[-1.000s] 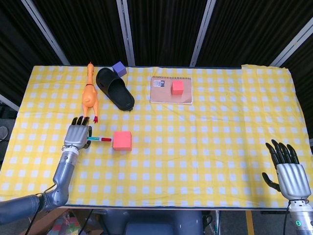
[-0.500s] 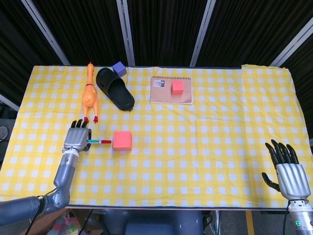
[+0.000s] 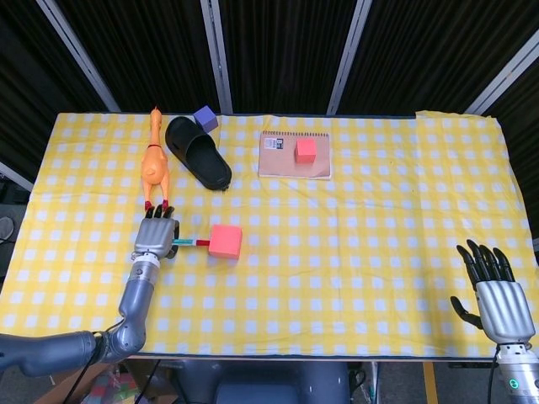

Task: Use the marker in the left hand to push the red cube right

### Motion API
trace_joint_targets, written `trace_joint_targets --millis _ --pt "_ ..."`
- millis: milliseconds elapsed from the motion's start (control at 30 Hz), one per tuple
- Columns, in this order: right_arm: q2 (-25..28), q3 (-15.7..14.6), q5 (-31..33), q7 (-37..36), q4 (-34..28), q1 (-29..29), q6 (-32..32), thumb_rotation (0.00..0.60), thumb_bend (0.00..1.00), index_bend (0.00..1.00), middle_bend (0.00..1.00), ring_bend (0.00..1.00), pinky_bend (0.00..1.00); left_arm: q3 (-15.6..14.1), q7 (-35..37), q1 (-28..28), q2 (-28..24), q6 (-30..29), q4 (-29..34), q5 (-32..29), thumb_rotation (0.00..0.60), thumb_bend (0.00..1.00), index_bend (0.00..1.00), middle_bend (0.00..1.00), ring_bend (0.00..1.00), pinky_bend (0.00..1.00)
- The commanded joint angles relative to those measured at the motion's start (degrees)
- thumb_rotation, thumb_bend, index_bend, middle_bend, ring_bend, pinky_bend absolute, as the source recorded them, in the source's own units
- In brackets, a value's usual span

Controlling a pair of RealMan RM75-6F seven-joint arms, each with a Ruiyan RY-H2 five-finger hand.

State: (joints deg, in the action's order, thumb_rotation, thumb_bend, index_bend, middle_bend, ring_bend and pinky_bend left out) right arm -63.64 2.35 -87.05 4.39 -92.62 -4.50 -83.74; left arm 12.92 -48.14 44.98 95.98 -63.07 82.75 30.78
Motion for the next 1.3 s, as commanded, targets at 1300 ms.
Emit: trace_joint_targets --millis 1300 --pt "0.3 0.2 0.4 -1.4 -0.4 0.0 0.2 0.6 0.35 0.0 0.0 0.0 0.0 3.4 -6.7 8.6 7.8 -4.2 0.0 -6.8 0.6 0.48 0.6 0.09 0.0 0.0"
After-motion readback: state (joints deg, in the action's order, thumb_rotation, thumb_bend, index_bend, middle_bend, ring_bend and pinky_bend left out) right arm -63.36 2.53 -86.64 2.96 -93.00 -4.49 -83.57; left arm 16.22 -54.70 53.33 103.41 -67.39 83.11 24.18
